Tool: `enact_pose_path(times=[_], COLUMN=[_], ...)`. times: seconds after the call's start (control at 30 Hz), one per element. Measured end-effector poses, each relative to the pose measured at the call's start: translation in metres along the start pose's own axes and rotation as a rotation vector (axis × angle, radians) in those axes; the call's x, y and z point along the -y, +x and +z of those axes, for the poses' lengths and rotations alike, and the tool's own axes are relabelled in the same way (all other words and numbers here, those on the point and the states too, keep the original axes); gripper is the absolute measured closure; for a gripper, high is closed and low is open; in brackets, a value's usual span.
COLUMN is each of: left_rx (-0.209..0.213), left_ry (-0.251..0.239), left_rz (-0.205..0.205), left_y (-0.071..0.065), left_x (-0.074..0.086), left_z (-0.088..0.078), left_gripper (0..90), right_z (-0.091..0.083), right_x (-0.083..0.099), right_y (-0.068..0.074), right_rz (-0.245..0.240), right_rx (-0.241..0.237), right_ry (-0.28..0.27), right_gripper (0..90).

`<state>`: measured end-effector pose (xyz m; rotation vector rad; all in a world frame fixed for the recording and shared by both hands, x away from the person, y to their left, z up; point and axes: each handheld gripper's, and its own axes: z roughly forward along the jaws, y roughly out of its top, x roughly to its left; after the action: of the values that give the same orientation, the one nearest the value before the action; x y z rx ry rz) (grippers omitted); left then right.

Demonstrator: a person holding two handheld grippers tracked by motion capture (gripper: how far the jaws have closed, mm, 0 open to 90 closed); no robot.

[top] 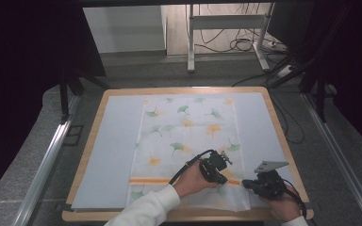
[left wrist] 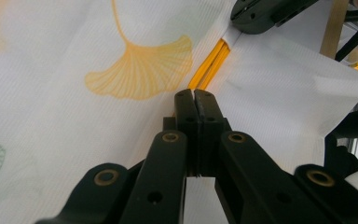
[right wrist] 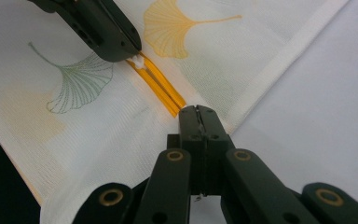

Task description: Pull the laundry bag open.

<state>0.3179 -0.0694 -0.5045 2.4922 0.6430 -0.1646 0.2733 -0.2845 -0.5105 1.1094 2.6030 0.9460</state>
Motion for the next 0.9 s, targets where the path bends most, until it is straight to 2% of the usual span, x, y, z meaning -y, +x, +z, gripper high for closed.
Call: enact_pose_path(times=[0.9], left_rx=[-0.03], left_ry=[0.003], left_rz=[-0.02], left_y=[0.009], left_x=[0.019], left_z=[-0.015], left_gripper=[90.0], right_z=[0.0], right_x=[0.0], right_y=[0.0], right_rz=[0.007], right_rx=[-0.002], right_ry=[0.002], right_gripper=[89.5])
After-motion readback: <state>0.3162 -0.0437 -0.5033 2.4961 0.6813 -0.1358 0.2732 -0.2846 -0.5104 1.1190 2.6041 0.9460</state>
